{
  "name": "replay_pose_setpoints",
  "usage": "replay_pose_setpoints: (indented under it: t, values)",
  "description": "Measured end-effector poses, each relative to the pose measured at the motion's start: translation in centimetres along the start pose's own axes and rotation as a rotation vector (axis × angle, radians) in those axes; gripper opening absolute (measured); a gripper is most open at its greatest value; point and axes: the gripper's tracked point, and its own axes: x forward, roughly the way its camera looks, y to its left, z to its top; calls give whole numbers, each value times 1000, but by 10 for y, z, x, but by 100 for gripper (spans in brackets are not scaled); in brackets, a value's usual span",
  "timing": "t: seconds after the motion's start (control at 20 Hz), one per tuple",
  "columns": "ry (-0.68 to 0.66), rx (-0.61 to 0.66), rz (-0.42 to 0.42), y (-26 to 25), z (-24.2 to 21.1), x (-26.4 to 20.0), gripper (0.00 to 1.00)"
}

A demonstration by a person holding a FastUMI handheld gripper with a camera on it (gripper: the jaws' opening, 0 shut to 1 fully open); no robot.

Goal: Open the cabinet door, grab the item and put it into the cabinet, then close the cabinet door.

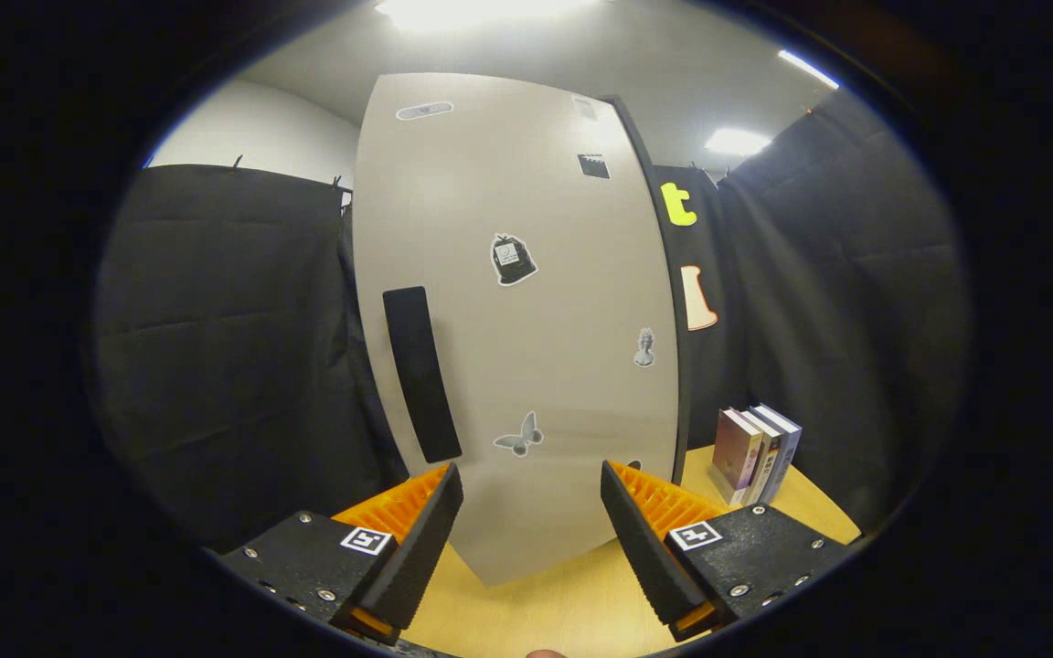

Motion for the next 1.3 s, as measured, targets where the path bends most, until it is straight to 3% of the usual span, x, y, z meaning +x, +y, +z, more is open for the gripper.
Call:
replay_pose_setpoints:
  t: [0.55, 1.3]
  values:
    - [-30, -31, 32, 30, 10, 28, 94]
    - [-29, -20, -2, 32, 14, 36, 94]
